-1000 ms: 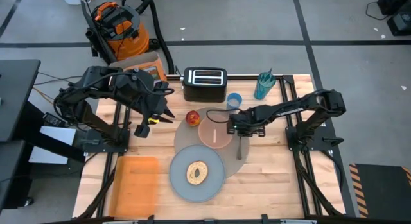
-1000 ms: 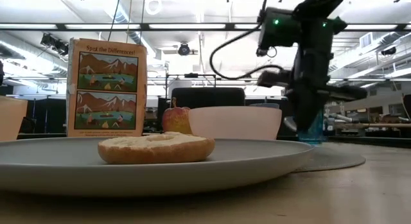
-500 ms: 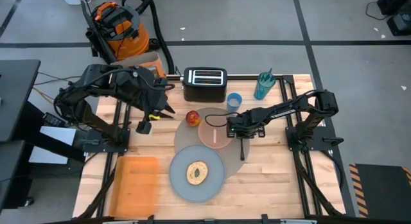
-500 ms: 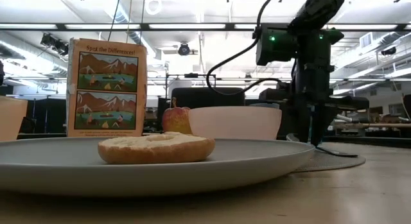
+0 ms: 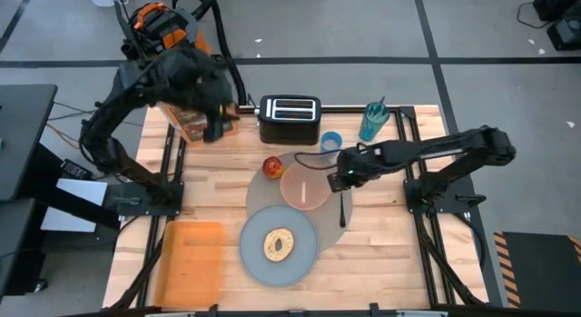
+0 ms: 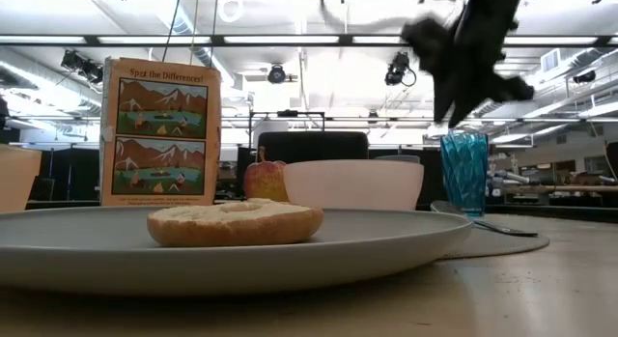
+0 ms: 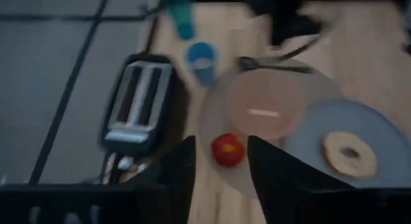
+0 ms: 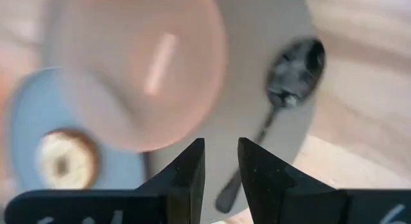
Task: Arrange a breakfast setting
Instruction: Pour the yellow cereal into the light orange bowl
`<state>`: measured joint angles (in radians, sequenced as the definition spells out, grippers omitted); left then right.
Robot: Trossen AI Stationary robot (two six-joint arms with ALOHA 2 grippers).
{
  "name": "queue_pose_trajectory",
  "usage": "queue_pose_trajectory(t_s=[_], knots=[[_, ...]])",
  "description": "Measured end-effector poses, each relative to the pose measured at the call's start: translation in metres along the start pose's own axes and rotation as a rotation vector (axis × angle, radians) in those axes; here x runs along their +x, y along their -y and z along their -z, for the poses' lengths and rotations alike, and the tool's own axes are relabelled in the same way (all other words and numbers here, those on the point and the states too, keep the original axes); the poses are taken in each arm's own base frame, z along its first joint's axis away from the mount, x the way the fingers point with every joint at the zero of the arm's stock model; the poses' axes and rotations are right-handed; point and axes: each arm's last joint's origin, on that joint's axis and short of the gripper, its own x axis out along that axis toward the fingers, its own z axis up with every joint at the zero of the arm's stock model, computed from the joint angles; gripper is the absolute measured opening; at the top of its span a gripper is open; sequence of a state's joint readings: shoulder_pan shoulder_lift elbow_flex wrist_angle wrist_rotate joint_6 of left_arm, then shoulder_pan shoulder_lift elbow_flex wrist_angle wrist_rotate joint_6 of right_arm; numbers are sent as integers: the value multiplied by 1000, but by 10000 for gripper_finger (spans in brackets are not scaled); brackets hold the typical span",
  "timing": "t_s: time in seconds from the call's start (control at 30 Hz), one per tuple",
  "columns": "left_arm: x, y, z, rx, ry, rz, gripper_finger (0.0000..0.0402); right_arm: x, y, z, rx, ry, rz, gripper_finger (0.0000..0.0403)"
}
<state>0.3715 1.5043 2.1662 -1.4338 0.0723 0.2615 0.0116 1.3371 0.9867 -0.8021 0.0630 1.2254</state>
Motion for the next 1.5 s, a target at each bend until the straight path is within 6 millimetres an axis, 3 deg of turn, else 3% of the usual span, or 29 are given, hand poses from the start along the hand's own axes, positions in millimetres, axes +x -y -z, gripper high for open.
queue_pose_trajectory(t_s=[0.2, 0.33, 0.47, 0.67, 0.9, 1.33, 1.5], knots=[[-3, -62, 21, -233, -58, -188, 199, -49, -3, 6, -262, 110, -224, 114], [10, -104, 42, -339, -193, -253, 208, -68, -5, 9, -442, 189, -336, 138], [21, -129, 53, -365, -255, -275, 209, -78, -4, 9, -545, 239, -381, 166], [37, -141, 64, -265, -379, -212, 209, -84, 1, 8, -645, 271, -382, 202], [53, -151, 68, -186, -447, -202, 209, -85, 4, -1, -660, 299, -365, 211], [69, -158, 71, -293, -476, -203, 208, -86, 14, -34, -673, 370, -351, 211], [96, -158, 93, -382, -592, -146, 207, -87, 18, -43, -681, 389, -369, 211]])
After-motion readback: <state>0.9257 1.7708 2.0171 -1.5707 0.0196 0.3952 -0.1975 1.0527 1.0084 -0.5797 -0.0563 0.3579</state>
